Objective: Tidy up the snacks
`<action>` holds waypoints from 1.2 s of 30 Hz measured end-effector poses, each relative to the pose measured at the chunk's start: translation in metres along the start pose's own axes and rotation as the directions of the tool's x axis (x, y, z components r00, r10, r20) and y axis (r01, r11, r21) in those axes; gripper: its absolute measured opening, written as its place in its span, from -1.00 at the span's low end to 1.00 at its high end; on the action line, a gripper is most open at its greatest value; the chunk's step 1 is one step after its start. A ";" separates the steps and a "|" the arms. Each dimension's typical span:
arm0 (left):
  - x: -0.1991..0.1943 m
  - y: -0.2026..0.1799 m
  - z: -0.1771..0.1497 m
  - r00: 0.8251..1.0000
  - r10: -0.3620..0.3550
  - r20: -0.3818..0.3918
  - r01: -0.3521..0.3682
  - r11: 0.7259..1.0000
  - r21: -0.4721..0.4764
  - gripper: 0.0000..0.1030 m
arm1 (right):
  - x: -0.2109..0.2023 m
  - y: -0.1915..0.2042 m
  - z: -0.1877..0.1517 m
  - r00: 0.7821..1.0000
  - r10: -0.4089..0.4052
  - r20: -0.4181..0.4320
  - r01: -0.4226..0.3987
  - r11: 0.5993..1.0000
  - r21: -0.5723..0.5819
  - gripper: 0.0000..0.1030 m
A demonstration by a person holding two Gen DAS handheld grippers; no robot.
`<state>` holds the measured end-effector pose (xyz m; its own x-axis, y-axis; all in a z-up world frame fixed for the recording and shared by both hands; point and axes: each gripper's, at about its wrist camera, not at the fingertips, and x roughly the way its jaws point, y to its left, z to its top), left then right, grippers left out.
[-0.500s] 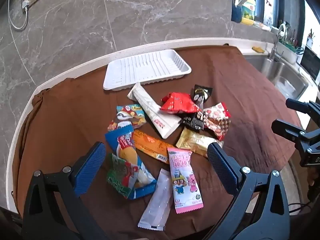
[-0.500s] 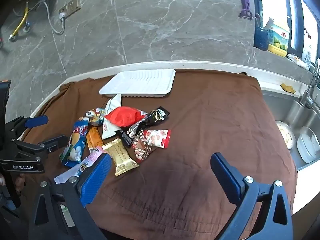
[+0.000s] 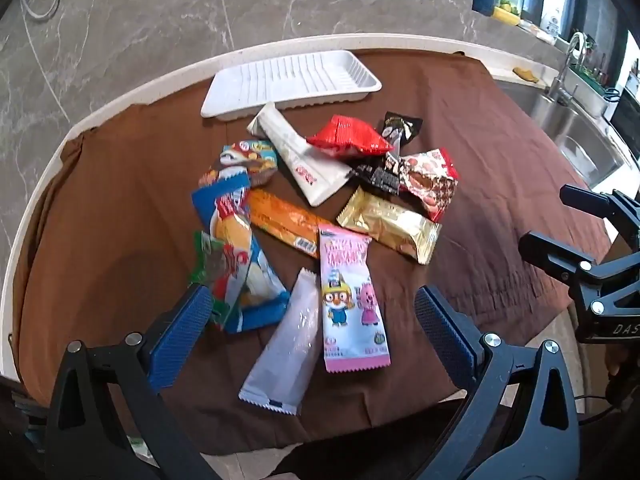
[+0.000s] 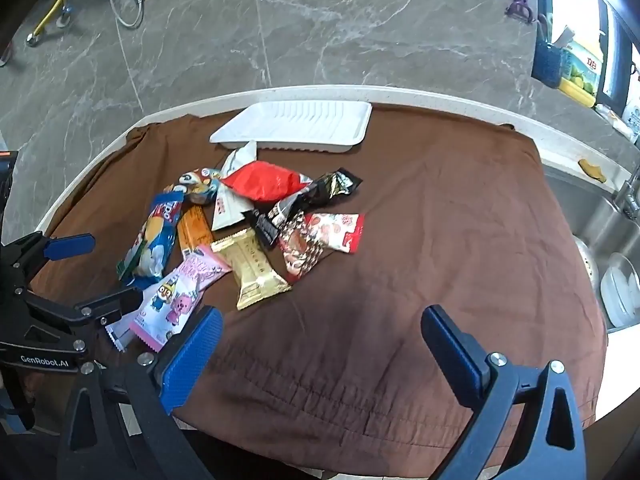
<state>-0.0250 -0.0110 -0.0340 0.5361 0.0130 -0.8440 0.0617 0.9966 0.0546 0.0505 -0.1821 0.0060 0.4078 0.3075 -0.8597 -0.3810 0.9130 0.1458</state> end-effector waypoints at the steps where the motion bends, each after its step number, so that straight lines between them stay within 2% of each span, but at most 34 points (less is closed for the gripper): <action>1: 0.000 0.000 -0.001 1.000 0.000 -0.004 0.000 1.000 -0.004 0.99 | 0.000 0.001 -0.001 1.000 0.003 -0.004 -0.003 1.000 -0.003 0.97; 13: 0.005 -0.004 -0.005 1.000 0.008 -0.028 -0.009 1.000 -0.028 1.00 | 0.003 0.003 -0.005 1.000 0.008 -0.013 -0.008 1.000 -0.024 0.97; 36: 0.014 -0.005 -0.007 1.000 0.020 -0.016 -0.020 0.999 -0.033 1.00 | 0.007 0.006 0.000 1.000 0.013 -0.013 -0.013 1.000 -0.026 0.97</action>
<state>-0.0238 -0.0155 -0.0501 0.5235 0.0340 -0.8514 0.0232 0.9983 0.0541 0.0513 -0.1742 0.0007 0.3917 0.3158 -0.8642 -0.4077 0.9016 0.1446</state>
